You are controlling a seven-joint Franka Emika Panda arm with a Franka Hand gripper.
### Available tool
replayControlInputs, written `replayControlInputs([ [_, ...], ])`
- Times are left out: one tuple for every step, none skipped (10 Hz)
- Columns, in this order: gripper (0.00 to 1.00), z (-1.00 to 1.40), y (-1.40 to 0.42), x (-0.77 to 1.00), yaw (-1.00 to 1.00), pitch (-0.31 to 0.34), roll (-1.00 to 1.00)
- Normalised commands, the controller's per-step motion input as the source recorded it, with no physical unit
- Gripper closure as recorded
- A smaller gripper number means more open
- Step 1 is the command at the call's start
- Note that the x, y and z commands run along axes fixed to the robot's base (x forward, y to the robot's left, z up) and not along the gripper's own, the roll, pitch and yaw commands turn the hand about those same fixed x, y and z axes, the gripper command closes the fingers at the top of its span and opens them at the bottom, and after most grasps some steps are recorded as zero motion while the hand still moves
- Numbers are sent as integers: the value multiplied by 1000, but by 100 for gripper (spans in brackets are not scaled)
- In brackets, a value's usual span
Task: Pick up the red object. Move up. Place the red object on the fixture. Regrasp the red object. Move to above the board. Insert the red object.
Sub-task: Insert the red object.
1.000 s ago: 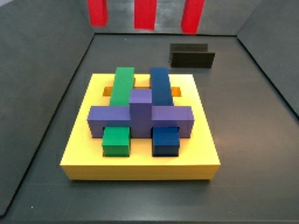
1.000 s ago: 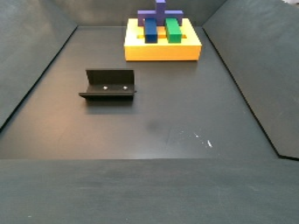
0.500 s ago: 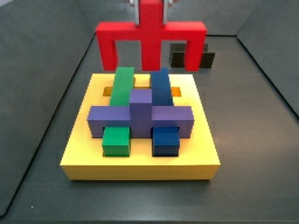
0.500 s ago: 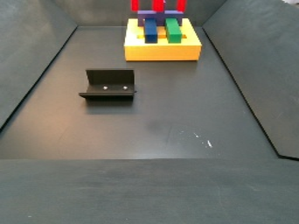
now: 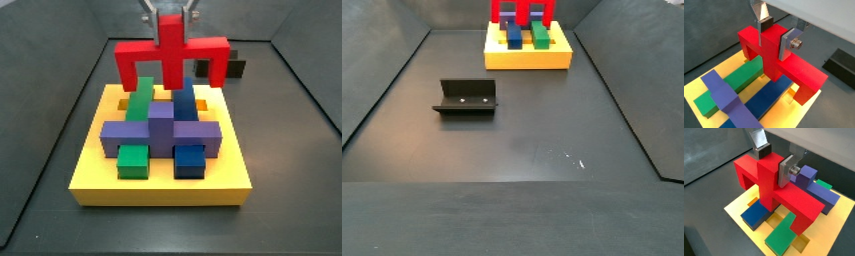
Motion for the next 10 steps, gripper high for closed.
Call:
replayControlInputs([
  [100, -131, 0, -83, 69, -123, 100],
  [100, -217, 74, -129, 34, -136, 81],
  [100, -229, 20, 0, 40, -97, 100],
  [100, -320, 0, -100, 0, -123, 127],
  [100, -289, 0, 0, 0, -84, 110],
  [100, -317, 49, -100, 0, -103, 67],
  [100, -240, 29, -66, 0, -86, 43],
  [100, -271, 46, -6, 0, -80, 24],
  [100, -169, 0, 109, 0, -4, 57],
  [100, -34, 0, 194, 0, 0, 71],
])
